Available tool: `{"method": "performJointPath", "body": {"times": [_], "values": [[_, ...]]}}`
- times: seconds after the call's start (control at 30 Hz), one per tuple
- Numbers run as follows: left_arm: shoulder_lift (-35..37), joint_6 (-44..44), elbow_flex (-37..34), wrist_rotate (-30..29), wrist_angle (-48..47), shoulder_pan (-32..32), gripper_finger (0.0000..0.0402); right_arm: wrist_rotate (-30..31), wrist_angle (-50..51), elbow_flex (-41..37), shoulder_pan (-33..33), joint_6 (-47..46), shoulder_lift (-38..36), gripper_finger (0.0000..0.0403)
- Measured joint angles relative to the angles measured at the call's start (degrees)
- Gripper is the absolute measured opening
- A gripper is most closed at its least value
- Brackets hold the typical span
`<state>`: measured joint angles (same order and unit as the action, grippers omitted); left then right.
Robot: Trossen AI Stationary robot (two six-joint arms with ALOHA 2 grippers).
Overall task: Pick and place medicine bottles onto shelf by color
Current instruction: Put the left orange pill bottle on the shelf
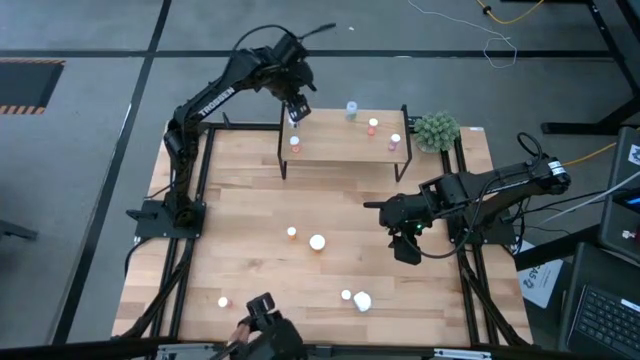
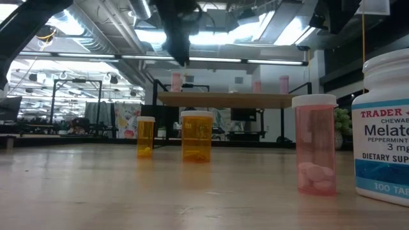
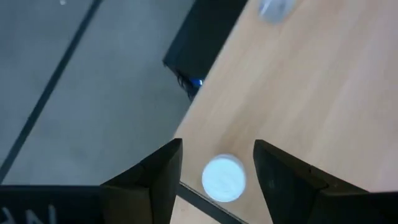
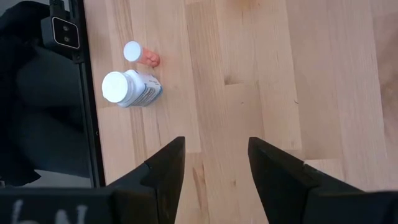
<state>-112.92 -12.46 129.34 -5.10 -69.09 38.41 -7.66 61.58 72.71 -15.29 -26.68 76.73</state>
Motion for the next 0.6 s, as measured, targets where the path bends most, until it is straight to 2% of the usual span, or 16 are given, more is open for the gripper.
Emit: {"method": "performJointPath", "body": {"times": [0.1,0.2,0.37,0.43,0.53,0.6], "values": [[0.08,2.64,5.71,0.31,-4.14,-1.55,0.0194,0.0,0.02,0.0,-0.01,-0.02,0.0,0.0179],[3.36,5.42,3.78,1.96,-5.48,-3.8,0.0194,0.0,0.04,0.0,-0.02,-0.02,0.0,0.0179],[5.96,7.92,3.58,10.04,-16.55,-9.55,0.0194,0.02,0.24,0.0,-0.02,-0.04,0.0,0.0179],[6.16,7.89,3.58,11.26,-20.54,-12.8,0.0194,0.04,0.24,0.0,-0.02,-0.04,0.0,0.0179],[6.2,7.75,2.58,12.82,-20.74,-18.18,0.0194,0.04,0.24,0.0,-0.02,-0.04,0.0,0.0179],[6.08,5.67,2.34,15.86,-21.01,-21.39,0.0194,0.07,0.24,0.0,-0.02,-0.04,0.0,0.0179]]}}
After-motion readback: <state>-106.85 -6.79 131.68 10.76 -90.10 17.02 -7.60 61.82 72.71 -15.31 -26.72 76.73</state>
